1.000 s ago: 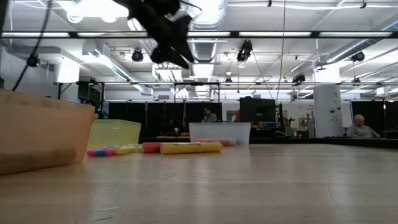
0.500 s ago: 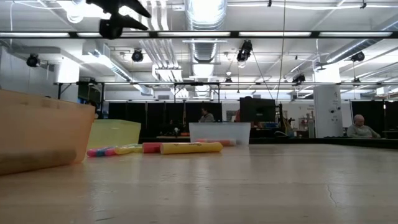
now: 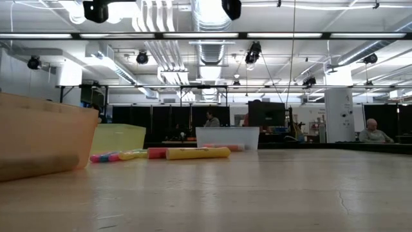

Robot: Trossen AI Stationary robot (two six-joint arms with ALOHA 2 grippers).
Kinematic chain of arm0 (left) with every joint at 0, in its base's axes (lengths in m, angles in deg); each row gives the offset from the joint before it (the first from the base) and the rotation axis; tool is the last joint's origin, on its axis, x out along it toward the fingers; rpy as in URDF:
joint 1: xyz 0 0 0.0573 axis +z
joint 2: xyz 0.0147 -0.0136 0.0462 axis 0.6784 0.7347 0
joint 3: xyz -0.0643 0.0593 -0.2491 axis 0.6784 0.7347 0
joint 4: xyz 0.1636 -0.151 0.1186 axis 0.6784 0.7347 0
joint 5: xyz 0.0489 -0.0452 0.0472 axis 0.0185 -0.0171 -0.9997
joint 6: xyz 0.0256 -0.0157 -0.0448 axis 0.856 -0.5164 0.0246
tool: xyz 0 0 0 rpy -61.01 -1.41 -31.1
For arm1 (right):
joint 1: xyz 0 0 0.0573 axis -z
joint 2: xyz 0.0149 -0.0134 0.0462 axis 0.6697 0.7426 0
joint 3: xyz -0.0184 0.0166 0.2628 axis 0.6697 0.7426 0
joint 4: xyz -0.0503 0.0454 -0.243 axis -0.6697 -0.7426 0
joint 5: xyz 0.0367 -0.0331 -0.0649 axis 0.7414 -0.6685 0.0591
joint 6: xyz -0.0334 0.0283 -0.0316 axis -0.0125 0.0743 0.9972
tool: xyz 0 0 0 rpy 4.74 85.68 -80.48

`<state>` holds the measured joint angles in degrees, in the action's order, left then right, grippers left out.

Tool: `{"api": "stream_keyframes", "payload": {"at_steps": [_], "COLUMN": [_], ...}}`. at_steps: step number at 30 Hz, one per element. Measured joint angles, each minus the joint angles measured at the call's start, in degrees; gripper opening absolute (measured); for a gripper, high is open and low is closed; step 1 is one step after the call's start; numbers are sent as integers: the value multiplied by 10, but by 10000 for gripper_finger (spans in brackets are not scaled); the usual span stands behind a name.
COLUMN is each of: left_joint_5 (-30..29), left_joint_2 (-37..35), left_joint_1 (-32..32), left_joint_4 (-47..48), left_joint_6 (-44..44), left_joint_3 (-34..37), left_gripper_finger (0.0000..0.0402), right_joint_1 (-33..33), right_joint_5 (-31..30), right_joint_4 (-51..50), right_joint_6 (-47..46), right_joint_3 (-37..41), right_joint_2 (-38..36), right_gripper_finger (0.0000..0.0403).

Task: Pick & Place Markers
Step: Put the dark yellow highlighter into the orange bin

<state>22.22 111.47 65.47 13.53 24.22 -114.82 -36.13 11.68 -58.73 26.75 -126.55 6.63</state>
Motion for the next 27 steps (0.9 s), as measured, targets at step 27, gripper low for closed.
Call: {"api": "stream_keyframes", "payload": {"at_steps": [27], "left_joint_5": [15], "left_joint_2": [-22], "left_joint_1": [0], "left_joint_4": [0], "left_joint_6": [-42], "left_joint_3": [4], "left_gripper_finger": [147], "right_joint_1": [-22], "right_joint_5": [0], "right_joint_4": [13], "right_joint_6": [-1], "right_joint_3": [130], "right_joint_2": [98], "right_gripper_finger": [161]}}
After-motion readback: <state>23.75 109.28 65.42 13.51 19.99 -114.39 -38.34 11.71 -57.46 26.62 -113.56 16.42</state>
